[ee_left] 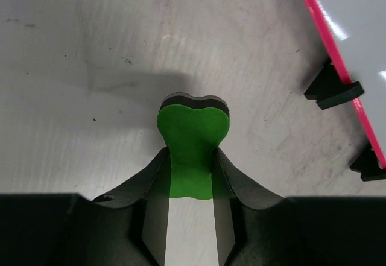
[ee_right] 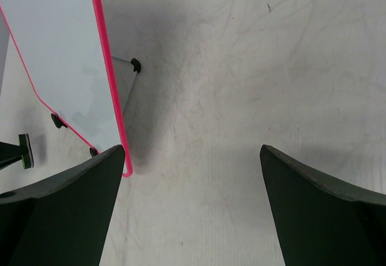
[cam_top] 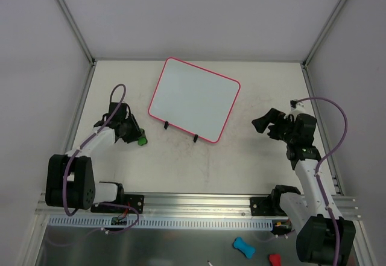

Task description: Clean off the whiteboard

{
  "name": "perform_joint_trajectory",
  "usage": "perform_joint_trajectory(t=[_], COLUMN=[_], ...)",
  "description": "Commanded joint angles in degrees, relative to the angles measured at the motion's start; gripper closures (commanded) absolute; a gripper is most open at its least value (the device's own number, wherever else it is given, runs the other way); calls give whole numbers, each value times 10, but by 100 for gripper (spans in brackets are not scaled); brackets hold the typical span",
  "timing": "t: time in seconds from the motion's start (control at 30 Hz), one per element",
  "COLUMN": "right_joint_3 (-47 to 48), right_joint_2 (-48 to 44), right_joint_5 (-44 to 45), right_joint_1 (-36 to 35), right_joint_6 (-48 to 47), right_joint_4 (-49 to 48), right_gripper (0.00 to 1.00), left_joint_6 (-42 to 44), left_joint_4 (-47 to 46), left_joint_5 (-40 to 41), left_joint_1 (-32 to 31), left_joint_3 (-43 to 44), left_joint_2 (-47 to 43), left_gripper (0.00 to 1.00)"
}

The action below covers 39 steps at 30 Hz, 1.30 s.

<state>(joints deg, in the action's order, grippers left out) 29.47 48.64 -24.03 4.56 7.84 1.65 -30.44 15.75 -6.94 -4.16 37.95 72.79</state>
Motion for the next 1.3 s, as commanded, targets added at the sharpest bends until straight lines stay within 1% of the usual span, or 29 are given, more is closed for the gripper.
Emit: perform_joint_trajectory(t=[0.0,0.07,0.13,0.17,0.2,0.23,0.3,0.43,0.47,0.53,0.57,0.73,0.8,0.83,0.9,1.03,1.07,1.13,1.17,1.27], right_joint_3=[-14,-15,-15,-16,-15,-11,-8,-2,0,0,0,0,0,-2,-3,1,2,3,2,2], right_joint_2=[-24,-29,-29,-28,-26,-23,-15,0,1,1,0,-7,-11,-12,-14,-12,-11,-14,-14,-19], right_joint_5=[3,3,-7,-14,-16,-17,-29,-34,-36,-37,-38,-45,-45,-46,-51,-44,-43,-40,-37,-41], right_joint_1=[-6,-5,-6,-6,-6,-6,-6,-6,-6,-6,-6,-6,-6,-6,-6,-6,-6,-6,-6,-7], right_joint_6=[-16,-16,-15,-12,-13,-13,-12,-12,-12,-12,-12,-15,-15,-13,-12,-4,-1,1,1,2], right_joint_4=[-2,-2,-10,-13,-13,-12,-29,-30,-30,-31,-32,-40,-41,-43,-48,-47,-48,-47,-48,-48], right_gripper=[1,1,1,1,1,1,1,1,1,1,1,1,1,1,1,1,1,1,1,1], left_joint_6=[13,16,24,25,25,25,24,28,30,32,31,25,19,16,13,-2,-1,3,4,11], left_joint_4=[-1,-1,-1,0,-1,-1,-1,0,0,0,0,3,7,9,14,16,16,23,28,53], left_joint_5=[20,19,19,23,25,25,24,11,7,3,3,-15,-20,-25,-41,-86,-95,-112,-116,-134], left_joint_1=[-2,-2,-2,-2,-2,-2,-2,-2,-2,-2,-2,-2,-3,-2,-2,-2,-2,-2,-2,-2], left_joint_3=[12,17,24,25,26,26,27,30,30,27,27,20,13,11,2,-19,-24,-36,-38,-33], left_joint_2=[39,63,73,76,75,74,67,56,50,40,30,-3,-30,-39,-74,-155,-196,-238,-278,-327], left_gripper=[90,90,85,83,76,73,69,61,54,49,41,34,27,26,18,12,1,1,1,1])
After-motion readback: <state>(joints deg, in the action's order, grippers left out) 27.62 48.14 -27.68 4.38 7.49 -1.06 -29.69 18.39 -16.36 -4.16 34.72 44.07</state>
